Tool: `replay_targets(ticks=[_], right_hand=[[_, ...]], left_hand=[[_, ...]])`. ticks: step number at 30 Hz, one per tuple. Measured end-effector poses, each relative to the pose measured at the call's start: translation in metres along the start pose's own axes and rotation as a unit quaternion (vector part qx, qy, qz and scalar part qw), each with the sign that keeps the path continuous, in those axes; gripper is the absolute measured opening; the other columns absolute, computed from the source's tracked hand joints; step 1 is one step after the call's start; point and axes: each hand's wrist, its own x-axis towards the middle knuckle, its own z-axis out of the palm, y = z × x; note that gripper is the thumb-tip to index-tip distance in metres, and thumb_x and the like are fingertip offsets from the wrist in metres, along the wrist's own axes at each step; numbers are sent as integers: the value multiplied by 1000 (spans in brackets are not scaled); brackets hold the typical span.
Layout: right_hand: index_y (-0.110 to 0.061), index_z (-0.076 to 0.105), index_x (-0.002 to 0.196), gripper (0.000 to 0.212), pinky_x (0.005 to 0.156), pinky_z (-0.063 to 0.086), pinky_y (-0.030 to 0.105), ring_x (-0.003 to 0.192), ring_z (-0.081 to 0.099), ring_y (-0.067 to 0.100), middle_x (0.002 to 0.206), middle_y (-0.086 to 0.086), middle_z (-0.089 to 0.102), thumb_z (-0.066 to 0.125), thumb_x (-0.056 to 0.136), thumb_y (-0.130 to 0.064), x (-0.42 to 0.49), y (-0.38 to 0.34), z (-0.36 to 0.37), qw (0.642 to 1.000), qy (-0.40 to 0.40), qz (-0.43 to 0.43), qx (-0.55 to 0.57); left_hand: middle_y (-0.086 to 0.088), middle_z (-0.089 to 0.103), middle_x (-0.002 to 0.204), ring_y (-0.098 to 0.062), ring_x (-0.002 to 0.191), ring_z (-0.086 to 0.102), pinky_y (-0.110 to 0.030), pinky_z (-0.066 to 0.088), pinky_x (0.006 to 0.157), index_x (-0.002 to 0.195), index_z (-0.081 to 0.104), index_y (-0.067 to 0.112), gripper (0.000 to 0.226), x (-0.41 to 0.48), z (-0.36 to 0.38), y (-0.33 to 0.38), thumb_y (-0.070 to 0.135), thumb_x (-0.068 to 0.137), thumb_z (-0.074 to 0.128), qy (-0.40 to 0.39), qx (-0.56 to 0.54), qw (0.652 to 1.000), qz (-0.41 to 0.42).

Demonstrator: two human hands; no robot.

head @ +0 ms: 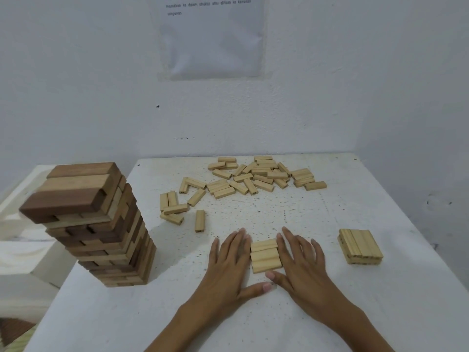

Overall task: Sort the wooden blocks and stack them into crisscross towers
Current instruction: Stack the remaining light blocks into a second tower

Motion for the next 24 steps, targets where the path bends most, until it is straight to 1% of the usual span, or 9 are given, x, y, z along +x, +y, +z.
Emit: replay_targets(ticks=[2, 5, 6, 9, 11, 16, 18, 20, 24], right_hand=[[-7, 38, 137, 84, 101, 17, 43, 124, 31, 24, 144, 12, 41, 0, 91, -67, -1, -2, -7, 1000, -4, 3, -15], [-14, -15, 146, 117, 105, -17, 36, 136, -13, 19, 150, -2, -23, -32, 54, -83, -5, 1, -8, 1000, 13, -11, -7], [-14, -18, 145, 115, 105, -17, 37, 136, -15, 19, 149, -2, -27, -31, 54, -83, -7, -1, -10, 1000, 14, -14, -4], [-7, 32, 142, 88, 103, 14, 43, 128, 28, 24, 148, 14, 33, 3, 89, -71, -11, -1, -3, 1000, -12, 8, -9], [-10, 43, 134, 77, 102, 14, 41, 121, 37, 25, 138, 13, 44, 11, 93, -67, -10, -4, -1, 999, -32, -2, -6], [-8, 34, 140, 92, 105, 9, 39, 125, 30, 25, 146, 13, 37, 2, 86, -75, -11, -4, -6, 1000, -20, 7, 4], [-17, -7, 148, 114, 108, -7, 36, 136, -1, 18, 154, -3, -8, -20, 60, -88, -10, 0, -10, 999, 10, -30, 26], [-32, -29, 135, 113, 108, -13, 29, 135, -16, 7, 142, -21, -21, -26, 39, -92, -10, 7, -18, 996, -1, -35, 77], [-48, -6, 137, 108, 105, 6, 23, 128, 5, -3, 142, -26, 4, 3, 43, -101, 3, 22, -23, 986, 0, -86, 141]], left_hand=[[2, -30, 154, -6, 134, -37, -35, -23, 112, 146, -24, 17, 111, -1, -1, 0, 88, 61, -12, -5, -5, 1000, -8], [0, -37, 150, -11, 135, -37, -36, -22, 113, 141, -31, 15, 116, -6, -3, 2, 91, 56, -13, -10, -26, 999, -37], [-2, -40, 148, -12, 134, -40, -37, -23, 112, 140, -33, 14, 120, -9, -3, 3, 93, 50, -18, -17, -30, 998, -43], [-2, -45, 144, -11, 130, -45, -41, -25, 111, 140, -33, 12, 129, -16, -1, 12, 94, 41, -24, -33, -40, 998, -37], [-1, -47, 143, -10, 130, -44, -42, -24, 111, 141, -32, 11, 131, -16, 1, 16, 94, 39, -26, -30, -47, 998, -31], [-2, -45, 144, -11, 132, -42, -42, -23, 112, 143, -29, 12, 135, -11, 4, 19, 93, 35, -28, -13, -60, 998, -35], [-1, -42, 146, -10, 134, -40, -41, -23, 112, 144, -28, 14, 134, -12, 3, 17, 94, 36, -26, -2, -67, 997, -36], [7, -36, 149, -4, 135, -34, -38, -20, 114, 144, -27, 19, 128, -12, 0, 11, 97, 43, -16, 14, -89, 995, -40], [28, -4, 140, 16, 122, -10, -20, -4, 109, 139, -12, 45, 105, -4, -9, -6, 92, 57, 34, 68, -133, 988, -29]])
